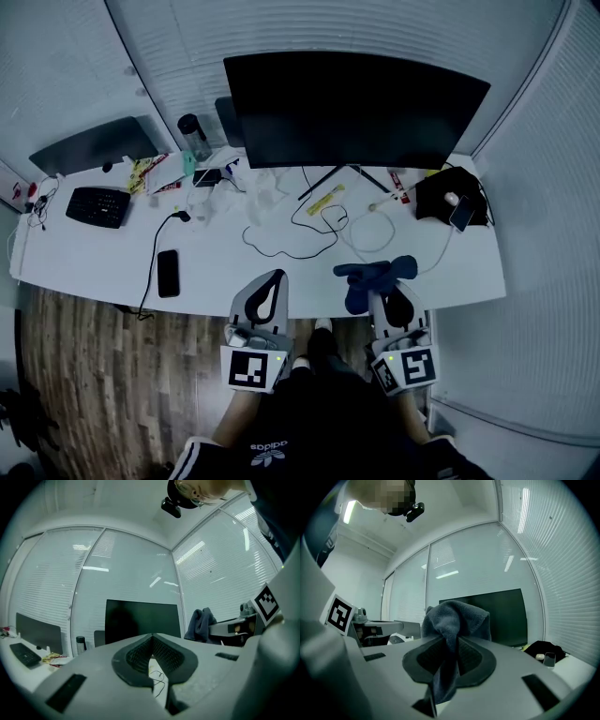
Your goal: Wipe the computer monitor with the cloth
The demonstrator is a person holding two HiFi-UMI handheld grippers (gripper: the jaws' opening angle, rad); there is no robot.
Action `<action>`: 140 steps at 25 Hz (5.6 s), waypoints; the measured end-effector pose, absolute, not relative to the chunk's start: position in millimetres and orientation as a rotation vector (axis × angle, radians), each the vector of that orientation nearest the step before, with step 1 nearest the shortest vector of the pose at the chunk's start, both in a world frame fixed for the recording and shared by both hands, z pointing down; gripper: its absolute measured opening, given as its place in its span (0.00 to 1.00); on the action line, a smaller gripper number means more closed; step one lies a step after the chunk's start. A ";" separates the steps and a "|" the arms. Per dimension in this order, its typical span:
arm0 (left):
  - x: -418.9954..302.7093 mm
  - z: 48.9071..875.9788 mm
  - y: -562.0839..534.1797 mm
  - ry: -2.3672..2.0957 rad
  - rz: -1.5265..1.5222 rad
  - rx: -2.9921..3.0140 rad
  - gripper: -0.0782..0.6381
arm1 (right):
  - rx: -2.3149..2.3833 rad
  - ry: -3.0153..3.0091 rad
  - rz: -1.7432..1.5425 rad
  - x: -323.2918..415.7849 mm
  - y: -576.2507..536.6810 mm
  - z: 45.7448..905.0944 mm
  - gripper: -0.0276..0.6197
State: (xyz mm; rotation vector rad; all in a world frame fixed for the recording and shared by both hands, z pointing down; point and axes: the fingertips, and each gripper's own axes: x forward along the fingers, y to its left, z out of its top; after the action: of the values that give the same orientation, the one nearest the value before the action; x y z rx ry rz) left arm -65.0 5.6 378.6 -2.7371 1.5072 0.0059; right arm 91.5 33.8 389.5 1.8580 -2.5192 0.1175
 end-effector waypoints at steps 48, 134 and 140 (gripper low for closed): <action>-135.1 317.5 -155.5 1.516 0.144 -2.621 0.12 | 1.591 -2.778 -0.520 -69.8 -272.2 188.1 0.12; 81.4 333.6 -159.4 1.344 0.173 -2.768 0.12 | 2.034 -2.278 -0.540 282.4 -319.9 219.7 0.12; 96.8 334.7 -161.0 1.354 0.171 -2.769 0.12 | 2.075 -2.239 -0.536 321.5 -318.7 219.3 0.12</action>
State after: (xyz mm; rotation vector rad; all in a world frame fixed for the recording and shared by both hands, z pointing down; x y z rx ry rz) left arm 96.8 -161.0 334.7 -2.7686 1.3537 0.1715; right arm 321.5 -318.7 219.3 2.0746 -2.2393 -0.5358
